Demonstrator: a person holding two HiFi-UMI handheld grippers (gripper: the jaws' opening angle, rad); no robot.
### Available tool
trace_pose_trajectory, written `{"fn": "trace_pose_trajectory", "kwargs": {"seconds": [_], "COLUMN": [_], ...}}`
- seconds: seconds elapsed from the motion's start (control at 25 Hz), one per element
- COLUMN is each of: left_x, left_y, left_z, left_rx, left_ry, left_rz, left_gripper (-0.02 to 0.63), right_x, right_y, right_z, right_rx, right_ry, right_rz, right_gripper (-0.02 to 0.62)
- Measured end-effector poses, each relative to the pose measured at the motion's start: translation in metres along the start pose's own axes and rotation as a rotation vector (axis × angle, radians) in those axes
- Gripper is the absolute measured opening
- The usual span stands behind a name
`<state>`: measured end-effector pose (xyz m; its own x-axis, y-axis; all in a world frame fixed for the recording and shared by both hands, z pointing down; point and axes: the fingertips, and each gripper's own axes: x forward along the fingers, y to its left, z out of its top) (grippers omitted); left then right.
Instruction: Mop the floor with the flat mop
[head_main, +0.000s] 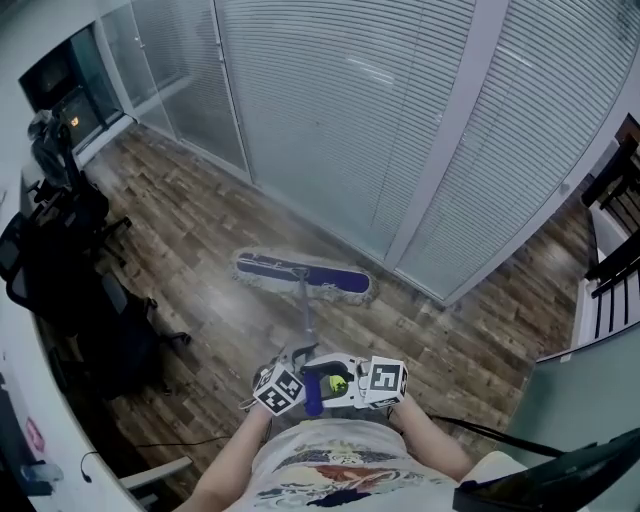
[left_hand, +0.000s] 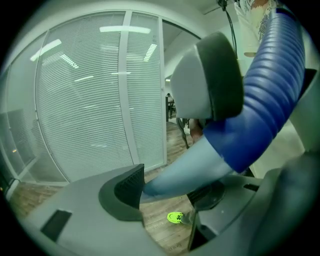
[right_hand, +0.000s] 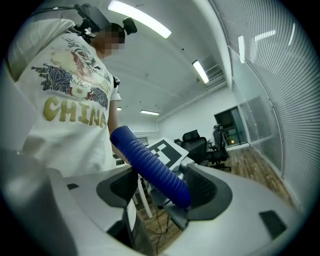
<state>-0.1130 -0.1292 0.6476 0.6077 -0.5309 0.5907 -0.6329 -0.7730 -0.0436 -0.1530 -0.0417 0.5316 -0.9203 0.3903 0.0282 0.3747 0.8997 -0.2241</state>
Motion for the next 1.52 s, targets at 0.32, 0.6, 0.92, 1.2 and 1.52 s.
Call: {"fn": "trace_pose_trajectory", "kwargs": {"seconds": [0.32,0.6,0.92,1.2,1.52], "left_x": [-0.073,-0.116,-0.14,-0.164,-0.194], "left_y": [-0.09,-0.149,-0.218,-0.306,-0.382], "left_z": [-0.062,-0.081,-0.091,-0.109,-0.136], "left_rx": [0.003,-0.013,-0.002,0.021,0.041], "left_ry": [-0.018,-0.03,-0.009,0.007,0.022], "left_rz": [0.001,-0.005,-0.025,-0.029,-0.034], "left_gripper": [0.207,0.207,0.21,0.21,0.21], "right_x": [0.07,0.098,0.101,0.102,0.119], "right_y": [0.109,0.177,0.247,0.337,0.417], "right_z": [-0.034,-0.043,-0.056,-0.078,-0.103], "right_rx": [0.0,-0.006,0.01,0.011,0.012], "right_ry": [0.051,0.043,0.03,-0.028,-0.049], "right_rz": [0.012,0.004,-0.002,-0.021,-0.015], "right_gripper": [0.281,0.281,0.281,0.281,0.281]}}
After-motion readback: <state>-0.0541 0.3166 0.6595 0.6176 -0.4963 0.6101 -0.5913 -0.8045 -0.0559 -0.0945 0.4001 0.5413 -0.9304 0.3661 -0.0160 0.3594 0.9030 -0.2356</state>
